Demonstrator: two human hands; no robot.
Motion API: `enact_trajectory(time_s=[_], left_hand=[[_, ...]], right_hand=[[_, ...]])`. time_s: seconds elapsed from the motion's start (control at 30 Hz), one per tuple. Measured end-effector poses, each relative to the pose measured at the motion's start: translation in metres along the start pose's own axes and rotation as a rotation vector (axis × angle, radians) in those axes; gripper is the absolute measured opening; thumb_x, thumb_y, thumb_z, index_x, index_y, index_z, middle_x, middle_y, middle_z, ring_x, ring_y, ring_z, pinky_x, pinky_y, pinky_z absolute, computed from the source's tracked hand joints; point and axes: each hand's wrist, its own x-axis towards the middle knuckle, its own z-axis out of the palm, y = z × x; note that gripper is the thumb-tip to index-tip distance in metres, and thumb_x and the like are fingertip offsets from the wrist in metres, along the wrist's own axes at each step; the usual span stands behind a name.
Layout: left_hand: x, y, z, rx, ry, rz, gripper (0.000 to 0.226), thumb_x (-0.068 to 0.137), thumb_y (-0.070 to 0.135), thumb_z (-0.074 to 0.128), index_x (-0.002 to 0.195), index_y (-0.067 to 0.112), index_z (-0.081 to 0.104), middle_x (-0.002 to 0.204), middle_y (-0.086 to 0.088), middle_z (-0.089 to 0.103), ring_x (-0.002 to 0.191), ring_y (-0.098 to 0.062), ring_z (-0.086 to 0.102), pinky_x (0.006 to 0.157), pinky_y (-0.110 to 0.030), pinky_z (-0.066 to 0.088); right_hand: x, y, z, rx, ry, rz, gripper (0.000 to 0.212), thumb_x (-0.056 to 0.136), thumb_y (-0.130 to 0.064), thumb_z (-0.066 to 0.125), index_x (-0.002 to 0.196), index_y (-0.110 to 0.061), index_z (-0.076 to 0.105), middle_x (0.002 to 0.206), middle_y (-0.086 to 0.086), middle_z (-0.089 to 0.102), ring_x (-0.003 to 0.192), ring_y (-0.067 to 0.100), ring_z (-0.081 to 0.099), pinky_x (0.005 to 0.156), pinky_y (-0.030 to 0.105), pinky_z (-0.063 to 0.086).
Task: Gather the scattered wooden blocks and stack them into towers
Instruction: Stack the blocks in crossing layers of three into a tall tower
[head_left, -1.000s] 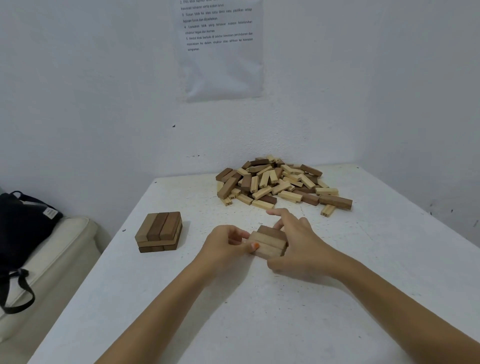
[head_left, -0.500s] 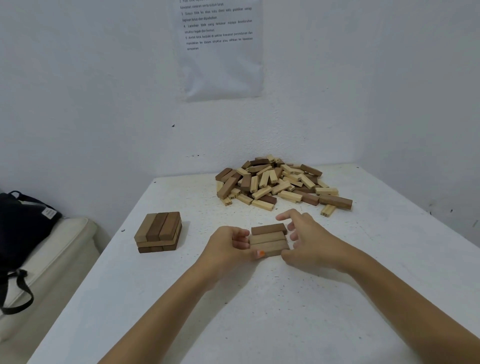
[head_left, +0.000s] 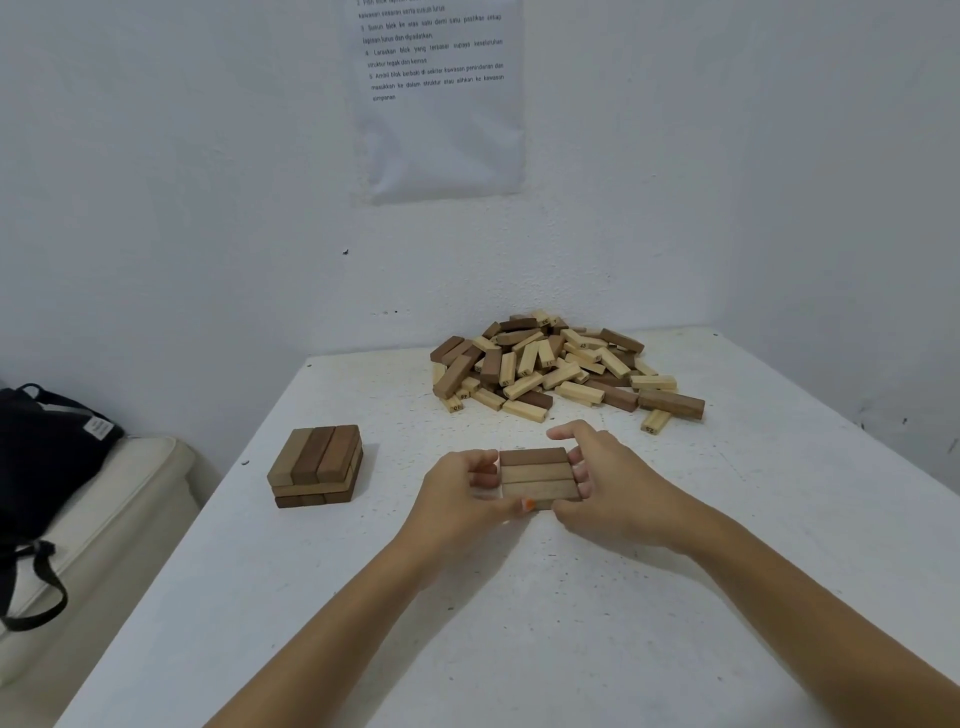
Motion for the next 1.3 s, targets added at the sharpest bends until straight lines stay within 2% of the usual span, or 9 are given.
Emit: enact_trajectory(time_s=[0.2,0.37,0.47,0.57,0.67,0.8,1.0,1.2,1.3], left_hand=[[-0.002,0.003,-0.001,0.021,-0.023,0.033,0.050,0.078,0.011,0.077,0.125,0.015,0.059,0.091,0.017,0.058,0.086,0.005,0.055,0.064,0.000,0.044],[-0.002,0.003,-0.001,0.030,-0.040,0.028,0.059,0.076,0.016,0.079,0.130,0.016,0.055,0.102,0.011,0.059,0.093,0.000,0.057,0.067,-0.002,0.045],[0.000,0.005,-0.005,0.067,-0.051,0.052,0.072,0.075,0.027,0.080,0.137,0.026,0.044,0.122,0.004,0.049,0.111,-0.007,0.051,0.081,-0.013,0.047],[0.002,0.006,-0.012,0.151,-0.088,0.142,0.062,0.078,0.033,0.076,0.131,0.036,0.043,0.128,0.011,0.040,0.121,-0.004,0.040,0.098,-0.024,0.041],[0.004,0.004,-0.019,0.202,-0.114,0.224,0.044,0.080,0.031,0.073,0.118,0.034,0.051,0.127,0.015,0.040,0.122,-0.001,0.038,0.101,-0.024,0.033],[0.008,-0.005,-0.022,0.264,-0.201,0.250,0.038,0.076,0.036,0.073,0.109,0.036,0.055,0.129,0.019,0.039,0.123,-0.002,0.034,0.100,-0.026,0.025],[0.012,-0.013,-0.020,0.310,-0.273,0.234,0.037,0.068,0.047,0.063,0.104,0.041,0.053,0.125,0.019,0.045,0.121,-0.004,0.037,0.103,-0.030,0.022],[0.013,-0.016,-0.018,0.292,-0.218,0.290,0.026,0.078,0.033,0.071,0.100,0.036,0.056,0.113,0.019,0.053,0.115,0.001,0.042,0.095,-0.026,0.022],[0.013,-0.018,-0.019,0.276,-0.204,0.289,0.032,0.069,0.044,0.069,0.098,0.037,0.057,0.110,0.020,0.056,0.114,0.000,0.045,0.101,-0.033,0.028]], right_hand=[[0.002,-0.001,0.003,-0.049,0.019,-0.014,0.077,0.080,-0.017,0.070,0.144,-0.026,0.028,0.127,0.005,0.047,0.117,0.023,0.052,0.100,0.041,0.047],[0.000,-0.003,0.001,-0.048,0.008,-0.011,0.078,0.082,-0.020,0.071,0.145,-0.026,0.026,0.129,0.003,0.044,0.119,0.021,0.050,0.100,0.039,0.048],[-0.005,-0.006,-0.010,-0.077,-0.028,-0.029,0.078,0.084,-0.033,0.071,0.146,-0.031,0.024,0.133,0.000,0.038,0.124,0.018,0.041,0.102,0.036,0.043],[-0.007,-0.006,-0.024,-0.088,-0.044,-0.079,0.068,0.084,-0.039,0.070,0.141,-0.033,0.033,0.130,-0.006,0.036,0.128,0.015,0.036,0.104,0.036,0.039],[-0.006,-0.001,-0.029,-0.133,-0.045,-0.201,0.040,0.087,-0.031,0.067,0.122,-0.036,0.048,0.129,-0.011,0.040,0.128,0.011,0.031,0.103,0.033,0.034],[-0.004,0.003,-0.027,-0.188,-0.050,-0.291,0.026,0.088,-0.030,0.065,0.112,-0.033,0.055,0.123,-0.011,0.047,0.121,0.009,0.031,0.103,0.033,0.031],[-0.005,0.008,-0.025,-0.225,-0.125,-0.280,0.032,0.085,-0.029,0.065,0.110,-0.039,0.050,0.115,-0.015,0.047,0.113,0.006,0.036,0.097,0.030,0.031],[-0.004,0.006,-0.024,-0.202,-0.113,-0.283,0.034,0.081,-0.020,0.066,0.107,-0.037,0.052,0.114,-0.011,0.049,0.112,0.008,0.039,0.096,0.031,0.036],[-0.004,0.005,-0.024,-0.179,-0.079,-0.305,0.035,0.077,-0.019,0.070,0.105,-0.034,0.056,0.111,-0.013,0.051,0.109,0.006,0.042,0.093,0.025,0.040]])
